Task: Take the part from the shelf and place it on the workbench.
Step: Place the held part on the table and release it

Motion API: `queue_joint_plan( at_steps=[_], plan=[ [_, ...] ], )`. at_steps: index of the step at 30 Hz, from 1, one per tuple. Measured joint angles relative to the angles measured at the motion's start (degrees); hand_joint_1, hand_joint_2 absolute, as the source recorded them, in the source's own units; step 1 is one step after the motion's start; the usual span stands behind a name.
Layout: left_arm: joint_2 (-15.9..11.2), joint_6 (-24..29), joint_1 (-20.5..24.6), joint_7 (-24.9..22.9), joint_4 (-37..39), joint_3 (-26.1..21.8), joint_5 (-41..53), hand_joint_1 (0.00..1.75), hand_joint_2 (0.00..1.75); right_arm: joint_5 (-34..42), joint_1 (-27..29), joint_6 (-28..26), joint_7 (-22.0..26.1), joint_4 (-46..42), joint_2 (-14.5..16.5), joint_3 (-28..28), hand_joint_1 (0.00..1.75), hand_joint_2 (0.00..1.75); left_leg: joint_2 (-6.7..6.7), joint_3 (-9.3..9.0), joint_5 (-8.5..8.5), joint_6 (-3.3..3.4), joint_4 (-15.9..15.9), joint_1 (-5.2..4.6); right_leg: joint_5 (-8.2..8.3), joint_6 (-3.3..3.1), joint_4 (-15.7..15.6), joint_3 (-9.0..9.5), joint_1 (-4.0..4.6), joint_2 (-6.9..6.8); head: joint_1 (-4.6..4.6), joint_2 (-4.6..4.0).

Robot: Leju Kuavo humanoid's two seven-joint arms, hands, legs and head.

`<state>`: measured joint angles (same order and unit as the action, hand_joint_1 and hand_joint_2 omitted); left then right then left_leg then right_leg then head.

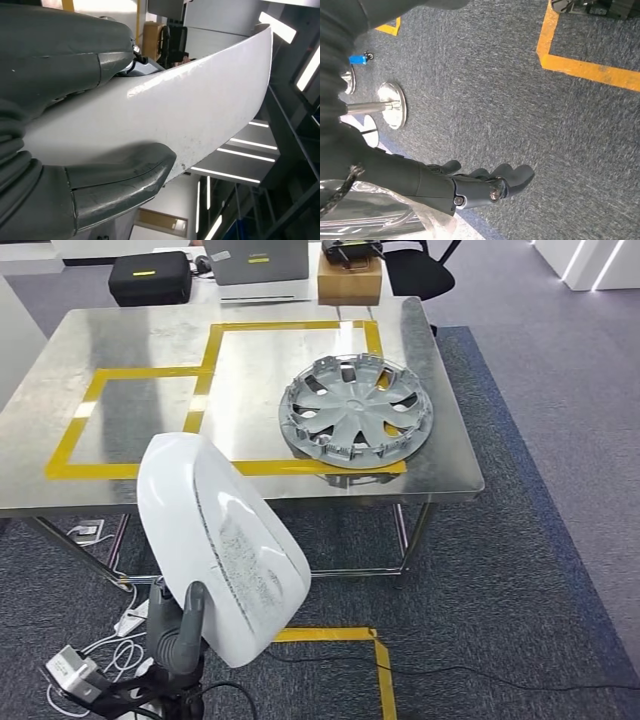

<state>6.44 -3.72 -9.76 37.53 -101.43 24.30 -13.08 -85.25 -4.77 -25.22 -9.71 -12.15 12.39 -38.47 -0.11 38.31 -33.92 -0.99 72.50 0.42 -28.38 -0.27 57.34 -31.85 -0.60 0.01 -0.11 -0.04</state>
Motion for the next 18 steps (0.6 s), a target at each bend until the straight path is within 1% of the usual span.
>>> queue_joint_plan(
  at_steps=[1,2,3,4,5,6,8,9,10,12,13,14,15,16,17,18],
  plan=[
    [-0.1,-0.3,0.0,-0.3,0.0,0.0,-0.2,1.75,1.75,-0.1,-0.1,0.1,0.0,0.0,0.0,0.1,0.0,1.75,0.01,-1.7,2.32,0.13,-3.7,0.02,-0.12,0.1,0.0,0.15,0.0,0.05,-0.01,0.0],
    [-0.1,-0.8,0.0,-0.5,-0.1,0.0,-0.4,1.75,1.75,-0.1,-0.2,0.3,0.0,0.0,0.0,0.2,0.0,1.75,0.02,-3.55,3.94,0.39,-7.8,-0.05,-0.38,0.31,0.0,0.26,0.05,0.1,0.01,0.0],
    [-0.1,-1.2,0.0,-0.7,-0.1,-0.1,-0.6,1.75,1.75,-0.2,-0.3,0.4,0.1,0.0,0.0,0.3,0.0,1.75,0.02,-5.07,4.66,0.73,-11.1,-0.15,-0.75,0.63,0.0,0.19,0.12,0.15,0.03,0.0],
    [0.0,-1.7,-0.1,-0.8,-0.2,-0.1,-0.8,1.75,1.75,-0.2,-0.4,0.6,0.1,0.0,0.0,0.4,0.0,1.75,0.01,-6.05,4.61,1.1,-13.3,-0.28,-1.25,1.03,-0.2,0.18,0.18,0.15,0.05,0.0],
    [0.0,-2.0,-0.2,-0.8,-0.2,-0.1,-0.8,1.75,1.75,-0.3,-0.4,0.7,0.2,0.0,0.0,0.4,0.0,1.75,-0.05,-6.49,4.03,1.49,-14.4,-0.38,-1.22,1.52,-0.2,0.42,0.24,0.11,0.1,0.0],
    [0.0,-2.2,-0.3,-0.9,-0.3,-0.2,-0.7,1.75,1.75,-0.3,-0.5,0.8,0.2,-0.1,0.0,0.5,0.0,1.75,-0.11,-6.82,3.8,1.88,-14.9,-0.39,-1.07,2.0,-0.2,0.74,0.24,0.06,0.11,0.0],
    [0.1,-2.0,-0.6,-1.0,-0.4,-0.3,-0.6,1.75,1.75,-0.3,-0.6,0.8,0.2,-0.1,0.0,0.7,0.0,1.75,-0.1,-7.88,4.5,2.66,-15.4,-0.18,-1.18,2.72,0.5,1.26,0.13,-0.01,0.18,0.01],
    [0.1,-1.8,-0.7,-1.1,-0.5,-0.4,-0.6,1.75,1.75,-0.2,-0.7,0.7,0.1,-0.1,0.0,0.8,0.0,1.75,-0.06,-8.42,4.76,3.01,-15.4,-0.09,-2.22,2.95,1.8,0.61,0.07,-0.01,0.27,0.01],
    [0.2,-1.5,-0.7,-1.1,-0.5,-0.5,-0.7,1.75,1.75,-0.2,-0.8,0.6,0.0,-0.1,0.0,0.9,0.0,1.75,0.0,-8.8,4.94,3.23,-15.3,-0.03,-3.68,3.14,4.3,-0.8,0.01,0.01,0.35,0.01],
    [0.4,-1.1,-0.7,-1.0,-0.5,-0.7,-0.8,1.75,1.75,0.0,-0.9,0.4,-0.2,-0.1,0.0,0.9,0.0,1.75,-0.01,-9.08,4.45,3.37,-15.3,-0.05,-6.6,3.49,11.4,-5.15,-0.02,0.0,0.55,0.0],
    [0.4,-1.0,-0.7,-1.0,-0.5,-0.7,-0.8,1.75,1.75,0.1,-0.8,0.3,-0.3,-0.1,0.0,1.0,0.0,1.75,-0.04,-9.25,4.15,3.35,-15.3,-0.06,-7.11,3.62,13.8,-7.11,-0.03,0.0,0.57,0.0],
    [0.4,-1.0,-0.7,-1.0,-0.5,-0.8,-0.8,1.75,1.75,0.1,-0.7,0.1,-0.4,-0.1,0.0,1.0,0.0,1.75,-0.1,-9.56,3.79,3.28,-15.3,-0.06,-6.49,3.67,14.4,-8.2,-0.03,0.0,0.61,0.0],
    [0.4,-0.9,-0.8,-1.0,-0.5,-0.9,-0.8,1.75,1.75,0.2,-0.6,0.1,-0.4,-0.1,0.0,1.0,0.0,1.75,-0.15,-10.07,3.35,3.15,-15.3,-0.04,-4.59,3.64,12.7,-8.16,-0.04,-0.01,0.61,0.0],
    [0.4,-0.8,-0.8,-1.0,-0.5,-1.0,-0.8,1.75,1.75,0.2,-0.6,0.0,-0.4,-0.1,0.0,1.0,0.0,1.75,-0.17,-10.76,2.81,2.96,-15.3,-0.01,-1.79,3.51,9.2,-7.18,-0.06,-0.04,0.62,0.0],
    [0.5,-0.7,-0.7,-1.0,-0.5,-1.1,-0.8,1.75,1.75,0.2,-0.6,0.0,-0.4,-0.1,0.0,1.0,0.0,1.75,-0.14,-11.43,2.28,2.71,-15.3,0.01,0.39,3.29,5.8,-5.96,-0.01,-0.06,0.6,0.0],
    [0.5,-0.6,-0.7,-1.0,-0.5,-1.2,-0.8,1.75,1.75,0.2,-0.6,0.0,-0.4,-0.1,0.0,1.0,0.0,1.75,-0.1,-11.91,1.82,2.42,-15.3,0.01,1.42,2.95,3.0,-4.93,0.13,-0.1,0.6,0.0]
  ],
)
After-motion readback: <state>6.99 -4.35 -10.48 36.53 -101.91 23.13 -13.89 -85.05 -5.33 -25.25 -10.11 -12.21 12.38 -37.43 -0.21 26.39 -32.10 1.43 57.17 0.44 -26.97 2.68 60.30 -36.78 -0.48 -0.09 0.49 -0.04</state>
